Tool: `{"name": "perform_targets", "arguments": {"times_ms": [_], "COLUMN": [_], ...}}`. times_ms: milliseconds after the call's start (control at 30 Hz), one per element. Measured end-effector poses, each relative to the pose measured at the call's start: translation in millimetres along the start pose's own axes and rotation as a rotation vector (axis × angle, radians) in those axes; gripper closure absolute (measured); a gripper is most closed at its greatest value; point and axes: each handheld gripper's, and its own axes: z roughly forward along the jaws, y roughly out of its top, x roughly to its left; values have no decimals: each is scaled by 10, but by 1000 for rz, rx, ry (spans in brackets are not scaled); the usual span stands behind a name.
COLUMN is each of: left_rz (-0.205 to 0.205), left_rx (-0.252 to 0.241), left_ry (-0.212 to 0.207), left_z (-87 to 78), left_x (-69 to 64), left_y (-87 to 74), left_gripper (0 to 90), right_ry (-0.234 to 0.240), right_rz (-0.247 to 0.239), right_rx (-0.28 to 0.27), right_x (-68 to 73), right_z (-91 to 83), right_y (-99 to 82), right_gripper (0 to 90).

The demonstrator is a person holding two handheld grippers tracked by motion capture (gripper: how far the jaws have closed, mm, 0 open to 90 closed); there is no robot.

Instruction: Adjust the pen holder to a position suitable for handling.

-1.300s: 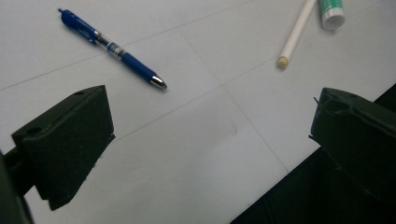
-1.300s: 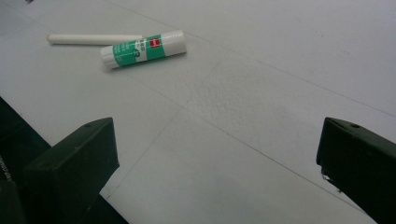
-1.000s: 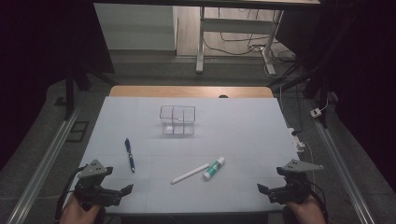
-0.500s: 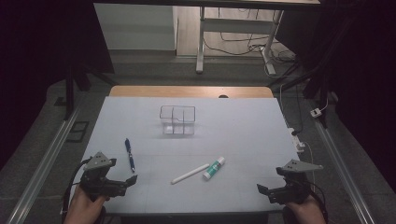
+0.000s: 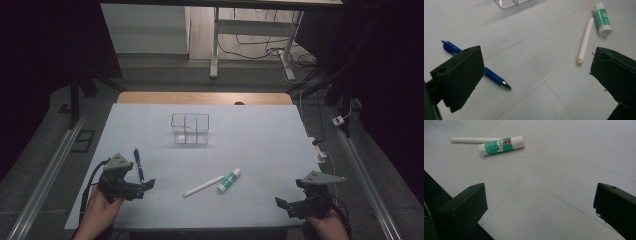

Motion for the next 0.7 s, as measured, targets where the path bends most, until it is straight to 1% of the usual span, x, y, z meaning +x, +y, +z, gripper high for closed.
{"name": "perform_targets", "arguments": {"times_ms": [133,233,267,367,500,567,667,700], "left_rz": [-1,2,18,35,31,22,22,30], "left_rx": [-20,-14,-3,-3,6,23,32,32], "left_ry": [-10,-14,-14,-32,-32,-31,-29,-26], "left_z": [58,96,127,178,214,237,256,275], "left_x": [44,65,74,99,118,134,143,150], "left_y": [27,54,74,102,136,177,202,222], "left_gripper": [0,0,0,2,0,0,0,0], "right_ry": [-8,-9,-9,-4,9,20,23,23], "right_rz": [-17,-22,-23,-19,-11,-9,-10,-14], "right_rx": [5,9,9,3,-1,-9,-16,-18], "right_x": [20,26,24,18,23,28,37,48], "right_z": [8,8,6,0,-1,4,13,19], "right_y": [4,7,7,8,15,22,30,42], "right_gripper": [0,0,0,0,0,0,0,0]}}
